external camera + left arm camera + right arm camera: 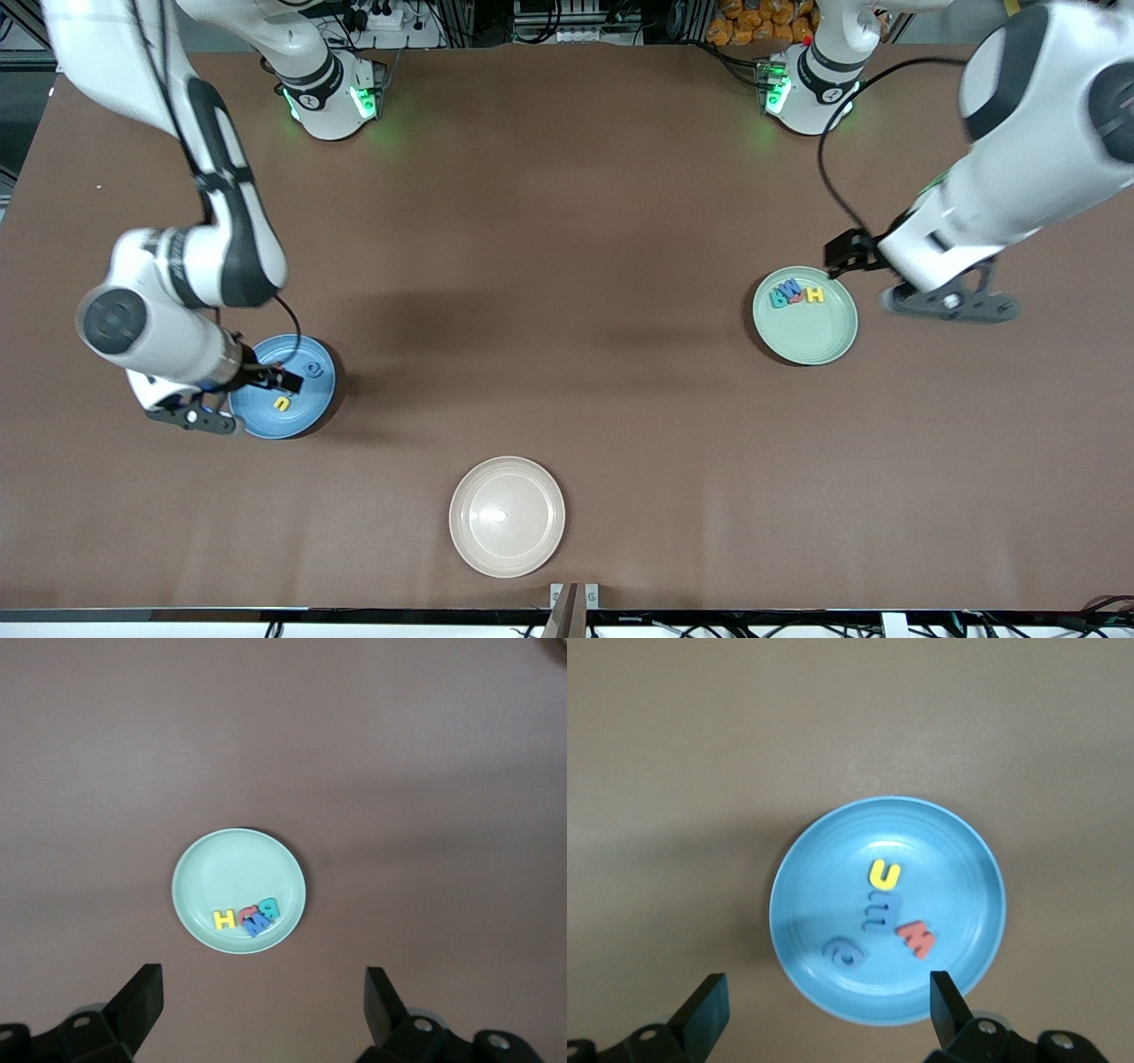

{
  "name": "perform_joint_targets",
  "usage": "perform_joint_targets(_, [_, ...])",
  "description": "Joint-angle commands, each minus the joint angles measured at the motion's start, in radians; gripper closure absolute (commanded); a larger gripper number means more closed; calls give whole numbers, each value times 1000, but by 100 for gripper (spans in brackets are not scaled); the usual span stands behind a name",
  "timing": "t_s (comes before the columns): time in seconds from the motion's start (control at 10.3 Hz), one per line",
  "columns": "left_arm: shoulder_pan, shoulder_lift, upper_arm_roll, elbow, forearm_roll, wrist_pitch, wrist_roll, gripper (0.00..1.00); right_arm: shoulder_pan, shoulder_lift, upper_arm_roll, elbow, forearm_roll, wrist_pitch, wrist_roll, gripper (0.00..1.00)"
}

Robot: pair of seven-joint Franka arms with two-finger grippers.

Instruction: Sort upper and lower case letters into plates

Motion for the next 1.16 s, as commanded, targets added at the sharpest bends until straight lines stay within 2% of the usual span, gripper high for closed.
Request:
perform_joint_targets(0.0, [64, -94, -10, -11, -17, -35, -17, 0, -162, -198, 147, -115, -9, -41, -195, 0])
perform_joint_targets(0.19, [91, -131, -8, -9, -15, -51, -18, 0, -274, -299, 239, -107, -9, -117, -269, 0])
perform_joint_targets(0.29, [94, -131, -10, -6, 10, -51, -17, 0, -308, -328, 265, -85, -9, -166, -283, 0])
perform_joint_targets(0.39, [92, -131, -11, 0, 55, -51, -15, 0, -308, -345, 256, -45, -9, -234, -282, 0])
perform_joint_targets(0.68, [106, -143, -10, -5, 60, -49, -42, 0, -279, -396, 220, 70, -10, -392, -269, 0])
perform_joint_targets(0.78, [108, -143, -10, -3, 60, -48, -94, 0, -238, -391, 169, 174, -10, -485, -272, 0])
perform_joint_targets(0.87, [108, -143, -11, -3, 60, -48, -92, 0, -215, -390, 138, 226, -9, -539, -285, 0])
perform_joint_targets(1.07, [141, -145, -11, -8, 51, -49, -84, 0, -214, -397, 147, 232, -6, -563, -286, 0])
